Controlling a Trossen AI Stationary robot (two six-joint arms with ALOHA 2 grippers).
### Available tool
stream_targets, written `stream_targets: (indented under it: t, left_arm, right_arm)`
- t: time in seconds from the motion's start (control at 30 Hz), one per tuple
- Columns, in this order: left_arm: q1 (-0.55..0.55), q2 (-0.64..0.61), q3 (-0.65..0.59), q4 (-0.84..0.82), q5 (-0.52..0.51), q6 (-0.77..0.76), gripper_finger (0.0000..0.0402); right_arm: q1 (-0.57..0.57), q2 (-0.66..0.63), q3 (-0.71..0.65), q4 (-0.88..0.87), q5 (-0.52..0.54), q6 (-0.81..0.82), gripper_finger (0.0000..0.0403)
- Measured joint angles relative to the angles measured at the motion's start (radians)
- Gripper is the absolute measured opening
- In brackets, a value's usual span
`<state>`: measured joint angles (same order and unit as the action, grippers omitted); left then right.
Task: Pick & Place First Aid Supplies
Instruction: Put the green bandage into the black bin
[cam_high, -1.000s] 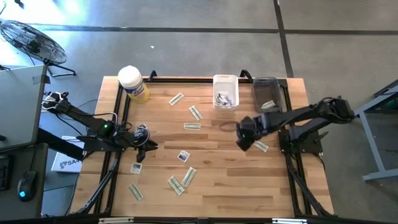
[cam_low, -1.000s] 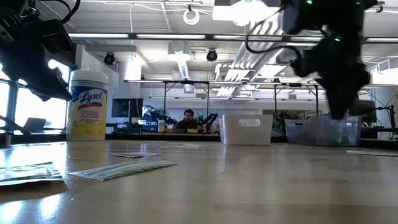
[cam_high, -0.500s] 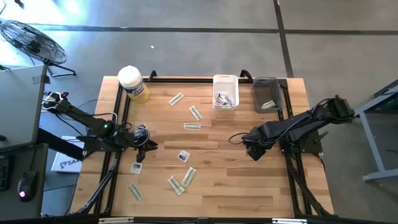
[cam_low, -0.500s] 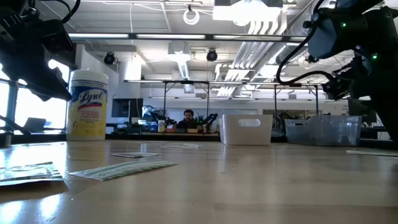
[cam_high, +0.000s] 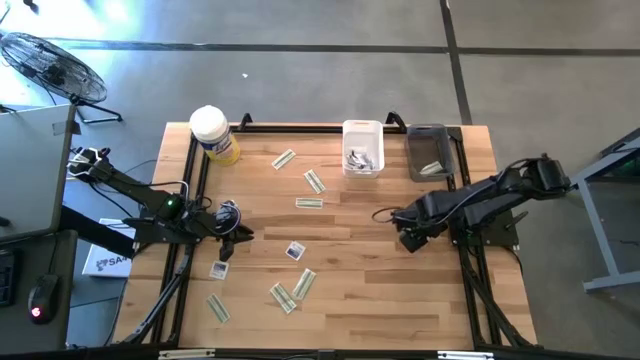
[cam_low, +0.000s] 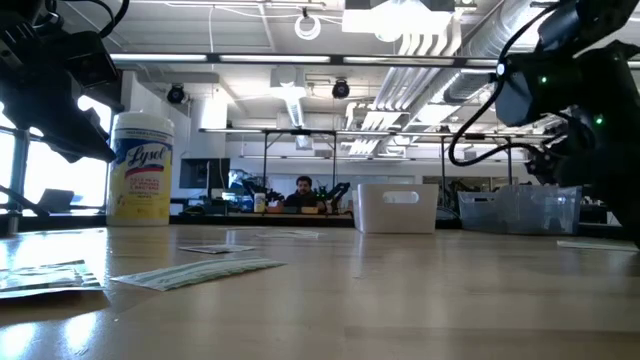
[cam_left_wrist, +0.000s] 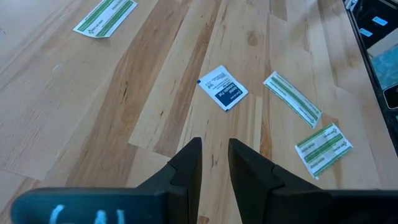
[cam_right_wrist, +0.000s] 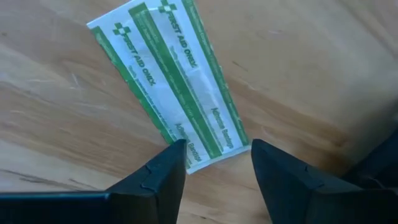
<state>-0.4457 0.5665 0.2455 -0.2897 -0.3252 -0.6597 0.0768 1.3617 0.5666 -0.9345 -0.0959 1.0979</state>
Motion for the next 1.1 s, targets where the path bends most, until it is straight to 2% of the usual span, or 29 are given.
stream_targets:
  t: [0.27, 0.83, 0.93, 1.0, 1.1]
  left_arm:
    - [0.0, 0.0, 0.0, 0.0, 0.0, 0.0, 0.0076]
    - [0.0, 0.0, 0.0, 0.0, 0.0, 0.0, 0.0076]
    - [0.0, 0.0, 0.0, 0.0, 0.0, 0.0, 0.0076]
    - [0.0, 0.0, 0.0, 0.0, 0.0, 0.0, 0.0076]
    - [0.0, 0.0, 0.0, 0.0, 0.0, 0.0, 0.0076]
  right_arm:
    - [-0.066, -0.005, -0.051, 0.072, -0.061, -0.028, 0.0167]
    - [-0.071, -0.002, -0.051, 0.102, -0.083, -0.033, 0.0066]
    - [-0.069, 0.003, -0.016, 0.065, -0.045, -0.059, 0.0053]
    - [-0.07, 0.007, 0.022, 0.039, 0.023, -0.069, 0.0039]
    - [-0.078, 0.004, 0.085, 0.014, 0.048, -0.085, 0.001]
